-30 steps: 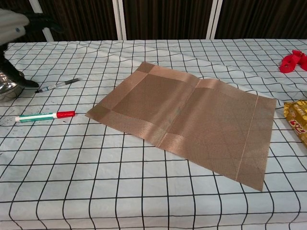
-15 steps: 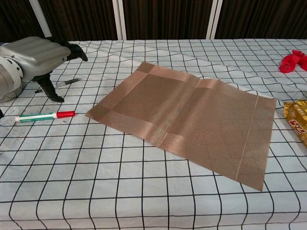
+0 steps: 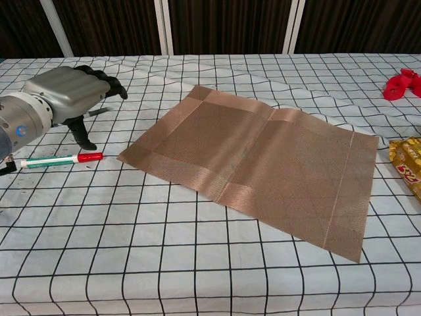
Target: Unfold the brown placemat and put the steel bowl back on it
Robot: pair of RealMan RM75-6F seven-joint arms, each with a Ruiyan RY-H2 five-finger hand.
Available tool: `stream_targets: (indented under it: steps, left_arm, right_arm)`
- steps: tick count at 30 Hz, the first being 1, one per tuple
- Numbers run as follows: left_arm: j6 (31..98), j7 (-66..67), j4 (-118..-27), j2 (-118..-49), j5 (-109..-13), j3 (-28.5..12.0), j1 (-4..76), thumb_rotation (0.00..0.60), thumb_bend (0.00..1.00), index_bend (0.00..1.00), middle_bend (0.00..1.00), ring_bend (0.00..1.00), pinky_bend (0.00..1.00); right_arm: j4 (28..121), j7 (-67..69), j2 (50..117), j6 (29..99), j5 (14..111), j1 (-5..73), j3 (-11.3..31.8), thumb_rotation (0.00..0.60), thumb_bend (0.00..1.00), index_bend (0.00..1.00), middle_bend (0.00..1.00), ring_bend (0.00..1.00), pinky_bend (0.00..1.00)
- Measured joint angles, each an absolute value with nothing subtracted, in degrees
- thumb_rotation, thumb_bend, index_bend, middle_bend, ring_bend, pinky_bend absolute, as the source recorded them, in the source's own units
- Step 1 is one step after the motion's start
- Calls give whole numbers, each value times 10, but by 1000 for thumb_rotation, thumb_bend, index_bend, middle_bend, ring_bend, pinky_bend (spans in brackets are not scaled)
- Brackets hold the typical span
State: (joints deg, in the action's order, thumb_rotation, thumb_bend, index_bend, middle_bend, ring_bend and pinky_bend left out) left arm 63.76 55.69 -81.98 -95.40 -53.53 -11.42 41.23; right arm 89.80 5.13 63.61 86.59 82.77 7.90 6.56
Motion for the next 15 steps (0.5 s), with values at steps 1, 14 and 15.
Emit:
stream_targets:
  steps: [1,14,15]
  left_arm:
    - [637,557,-814,-958,-534,-114,415,600,119,172,83,0,13]
    - [623,555,-751,-1006,-516,-115,448,600,121,177,90,0,17]
    - [621,556,-746,-1010,-515,-115,450,600,120,177,90,0,17]
  right_arm:
    - [898,52,636,865,828,79,66,600,110,0,0,0,174]
    - [901,57,634,855,825,78,69,600,113,0,0,0,174]
    - [902,58,634,854,824,78,70,600,113,0,0,0,174]
